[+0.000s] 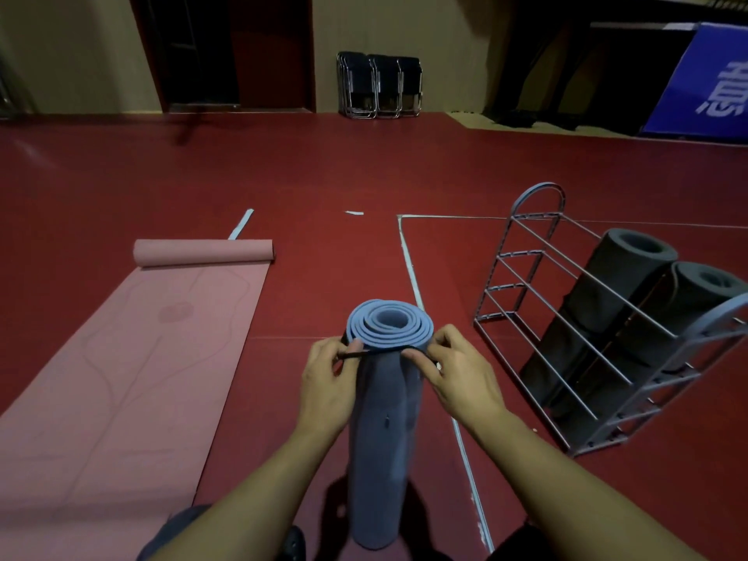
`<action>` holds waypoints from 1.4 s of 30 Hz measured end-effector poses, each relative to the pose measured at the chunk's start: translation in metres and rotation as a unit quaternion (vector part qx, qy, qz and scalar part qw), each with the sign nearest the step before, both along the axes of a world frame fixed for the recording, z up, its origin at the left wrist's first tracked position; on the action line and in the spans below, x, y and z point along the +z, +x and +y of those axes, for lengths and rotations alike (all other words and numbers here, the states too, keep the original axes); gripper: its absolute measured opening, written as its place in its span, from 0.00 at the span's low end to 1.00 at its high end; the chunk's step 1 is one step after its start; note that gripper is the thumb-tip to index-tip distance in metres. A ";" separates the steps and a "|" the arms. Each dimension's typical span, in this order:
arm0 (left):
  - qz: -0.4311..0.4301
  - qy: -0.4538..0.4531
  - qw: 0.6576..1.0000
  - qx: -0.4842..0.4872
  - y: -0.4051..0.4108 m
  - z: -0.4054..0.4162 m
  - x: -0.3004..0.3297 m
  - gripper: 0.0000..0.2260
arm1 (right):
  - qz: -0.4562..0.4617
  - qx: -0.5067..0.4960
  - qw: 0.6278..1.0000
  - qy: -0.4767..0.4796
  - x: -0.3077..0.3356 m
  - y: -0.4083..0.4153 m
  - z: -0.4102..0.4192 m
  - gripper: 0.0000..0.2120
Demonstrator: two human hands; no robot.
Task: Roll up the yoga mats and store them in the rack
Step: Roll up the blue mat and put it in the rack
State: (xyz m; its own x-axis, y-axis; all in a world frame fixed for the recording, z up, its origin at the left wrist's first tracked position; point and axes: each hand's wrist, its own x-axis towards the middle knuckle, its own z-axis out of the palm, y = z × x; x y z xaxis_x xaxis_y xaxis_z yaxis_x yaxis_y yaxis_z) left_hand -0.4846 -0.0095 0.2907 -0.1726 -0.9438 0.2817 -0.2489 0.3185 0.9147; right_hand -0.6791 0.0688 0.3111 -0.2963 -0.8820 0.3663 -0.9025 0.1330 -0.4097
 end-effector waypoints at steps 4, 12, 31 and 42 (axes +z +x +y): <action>-0.011 -0.010 0.990 -0.140 0.015 0.000 -0.015 0.10 | -0.037 0.010 0.999 0.003 0.000 0.004 0.002 0.27; -0.023 0.016 0.986 -0.162 0.014 -0.004 -0.022 0.06 | -0.180 0.063 0.981 0.033 -0.017 -0.010 0.010 0.20; 0.126 0.235 0.964 0.023 -0.014 -0.024 -0.016 0.11 | -0.644 -0.152 0.748 -0.044 -0.024 0.002 -0.022 0.11; 0.181 0.482 0.854 -0.079 0.000 -0.048 -0.051 0.09 | -0.828 -0.085 0.553 0.036 -0.067 -0.034 -0.030 0.12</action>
